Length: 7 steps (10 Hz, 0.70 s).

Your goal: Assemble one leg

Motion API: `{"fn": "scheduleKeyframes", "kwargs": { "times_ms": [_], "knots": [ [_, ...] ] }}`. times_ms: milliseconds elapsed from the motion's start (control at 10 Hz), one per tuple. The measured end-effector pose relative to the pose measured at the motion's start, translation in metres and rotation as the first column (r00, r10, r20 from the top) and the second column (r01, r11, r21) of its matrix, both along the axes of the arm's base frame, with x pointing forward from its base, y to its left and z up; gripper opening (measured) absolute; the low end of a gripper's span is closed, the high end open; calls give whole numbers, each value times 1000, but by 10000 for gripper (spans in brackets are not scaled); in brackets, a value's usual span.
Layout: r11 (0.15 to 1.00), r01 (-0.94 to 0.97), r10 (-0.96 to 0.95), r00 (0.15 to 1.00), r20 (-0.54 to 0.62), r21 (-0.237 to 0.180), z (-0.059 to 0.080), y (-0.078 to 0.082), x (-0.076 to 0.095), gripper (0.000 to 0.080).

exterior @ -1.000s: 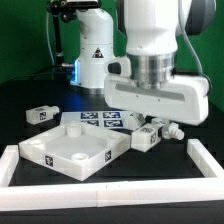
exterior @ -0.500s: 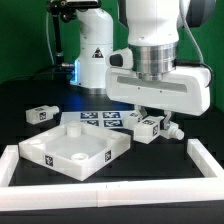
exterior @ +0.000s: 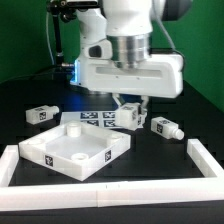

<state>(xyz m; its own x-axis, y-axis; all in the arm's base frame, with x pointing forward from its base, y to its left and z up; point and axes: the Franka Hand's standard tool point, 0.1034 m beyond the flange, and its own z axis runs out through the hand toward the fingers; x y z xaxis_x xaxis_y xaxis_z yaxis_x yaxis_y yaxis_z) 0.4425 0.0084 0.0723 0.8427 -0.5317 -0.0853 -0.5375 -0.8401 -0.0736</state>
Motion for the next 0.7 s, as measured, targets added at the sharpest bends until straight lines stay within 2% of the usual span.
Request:
{"fn": "scheduleKeyframes", "kwargs": {
  "times_ms": [100,400,600,700],
  "knots": [
    [1000,18,-18,1000,-12,2,0,-4,-13,285],
    [1000,10,-10,1000,-11,2,-1,-2,-11,285],
    [1000,-27,27,1000,15,-6,0,10,-9,285],
    [999,-49,49,999,11,-3,-3,6,-25,285]
  ]
}}
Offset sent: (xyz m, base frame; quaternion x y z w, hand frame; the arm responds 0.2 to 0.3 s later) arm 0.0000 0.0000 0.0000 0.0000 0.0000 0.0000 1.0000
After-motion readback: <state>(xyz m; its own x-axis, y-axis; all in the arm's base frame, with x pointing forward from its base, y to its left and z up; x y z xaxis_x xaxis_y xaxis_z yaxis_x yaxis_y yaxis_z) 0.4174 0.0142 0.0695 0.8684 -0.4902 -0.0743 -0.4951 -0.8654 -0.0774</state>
